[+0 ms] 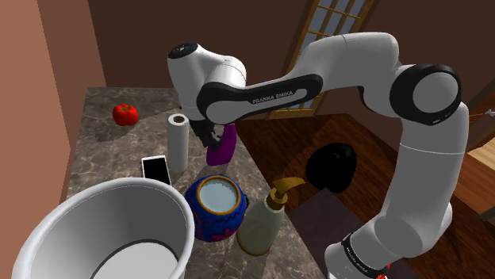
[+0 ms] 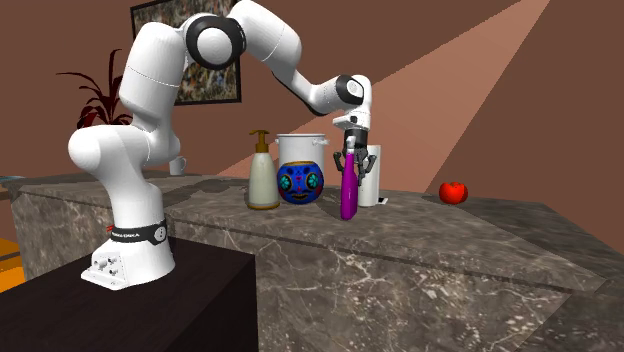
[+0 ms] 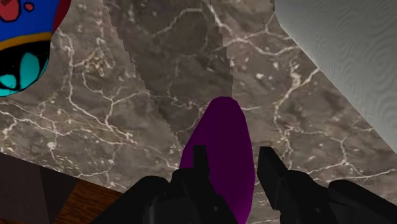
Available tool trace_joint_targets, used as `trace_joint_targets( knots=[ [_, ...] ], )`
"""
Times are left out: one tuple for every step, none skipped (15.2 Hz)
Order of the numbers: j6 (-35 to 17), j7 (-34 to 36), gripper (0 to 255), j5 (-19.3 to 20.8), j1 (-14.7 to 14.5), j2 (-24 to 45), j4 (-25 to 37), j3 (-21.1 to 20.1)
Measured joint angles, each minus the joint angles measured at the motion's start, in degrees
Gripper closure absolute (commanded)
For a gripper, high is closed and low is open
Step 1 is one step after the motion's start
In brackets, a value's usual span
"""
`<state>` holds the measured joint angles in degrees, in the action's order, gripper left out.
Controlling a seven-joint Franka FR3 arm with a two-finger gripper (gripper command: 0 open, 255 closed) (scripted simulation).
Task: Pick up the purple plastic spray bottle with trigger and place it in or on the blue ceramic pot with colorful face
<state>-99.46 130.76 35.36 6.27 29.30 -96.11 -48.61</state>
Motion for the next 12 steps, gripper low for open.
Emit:
trace_joint_targets(
  knots=[
    [-0.02,-0.01,255,-0.01,0.02,-0.02,-0.02,-0.01],
    [-0.02,0.0,255,0.0,0.0,-0.01,0.0,-0.01],
    [0.25,-0.16,255,-0.11,0.05,-0.12,0.16,-0.05],
    [0.68,-0.34,255,-0.3,0.07,-0.31,0.46,-0.14],
    [1.11,-0.57,255,-0.53,0.15,-0.59,0.72,-0.27],
    [1.6,-0.9,255,-0.89,0.36,-1.11,0.9,-0.5],
    [2.15,-1.21,255,-1.27,0.52,-1.6,1.15,-0.72],
    [2.78,-1.37,255,-1.45,0.38,-1.73,1.72,-0.83],
    [3.38,-1.58,255,-1.52,0.21,-1.72,2.4,-0.85],
    [4.03,-1.85,255,-1.84,0.26,-2.1,2.82,-1.04],
    [4.44,-2.13,255,-2.06,0.28,-2.39,3.25,-1.23],
    [5.1,-2.33,255,-2.22,0.19,-2.53,3.81,-1.29]
  ],
)
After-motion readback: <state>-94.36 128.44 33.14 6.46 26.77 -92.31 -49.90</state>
